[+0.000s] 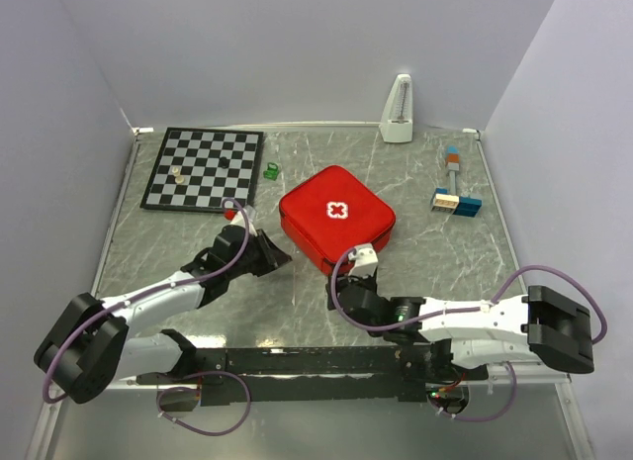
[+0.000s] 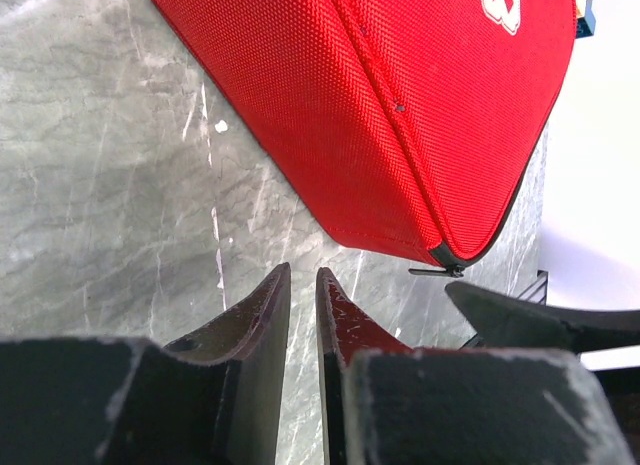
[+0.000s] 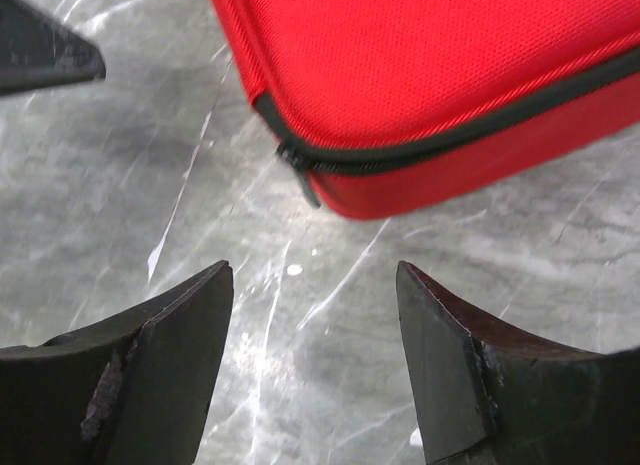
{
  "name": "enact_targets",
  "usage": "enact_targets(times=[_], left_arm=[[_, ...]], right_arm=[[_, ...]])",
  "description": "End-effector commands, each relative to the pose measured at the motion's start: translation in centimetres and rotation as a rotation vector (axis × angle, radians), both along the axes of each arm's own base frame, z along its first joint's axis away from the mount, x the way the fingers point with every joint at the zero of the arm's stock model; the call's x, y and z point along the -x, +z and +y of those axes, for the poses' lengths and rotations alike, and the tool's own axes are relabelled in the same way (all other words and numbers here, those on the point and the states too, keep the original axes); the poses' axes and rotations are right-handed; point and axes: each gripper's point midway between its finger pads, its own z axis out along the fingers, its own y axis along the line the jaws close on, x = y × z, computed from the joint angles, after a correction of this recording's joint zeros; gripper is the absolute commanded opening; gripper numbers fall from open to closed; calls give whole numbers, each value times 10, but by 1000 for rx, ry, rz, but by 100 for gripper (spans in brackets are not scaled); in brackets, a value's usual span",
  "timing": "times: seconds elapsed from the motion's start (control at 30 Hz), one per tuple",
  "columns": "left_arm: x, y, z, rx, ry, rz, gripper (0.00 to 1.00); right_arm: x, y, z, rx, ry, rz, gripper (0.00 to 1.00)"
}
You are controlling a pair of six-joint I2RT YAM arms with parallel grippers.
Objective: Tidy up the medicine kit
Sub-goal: Zip the medicine box at the center of the board.
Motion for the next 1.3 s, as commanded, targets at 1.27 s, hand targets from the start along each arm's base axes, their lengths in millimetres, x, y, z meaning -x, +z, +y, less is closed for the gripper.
enact_targets(times=[1.27], left_arm=[[3, -17, -5, 32, -13, 29, 22]], right_arm=[[-58, 7, 11, -22, -235, -64, 59]])
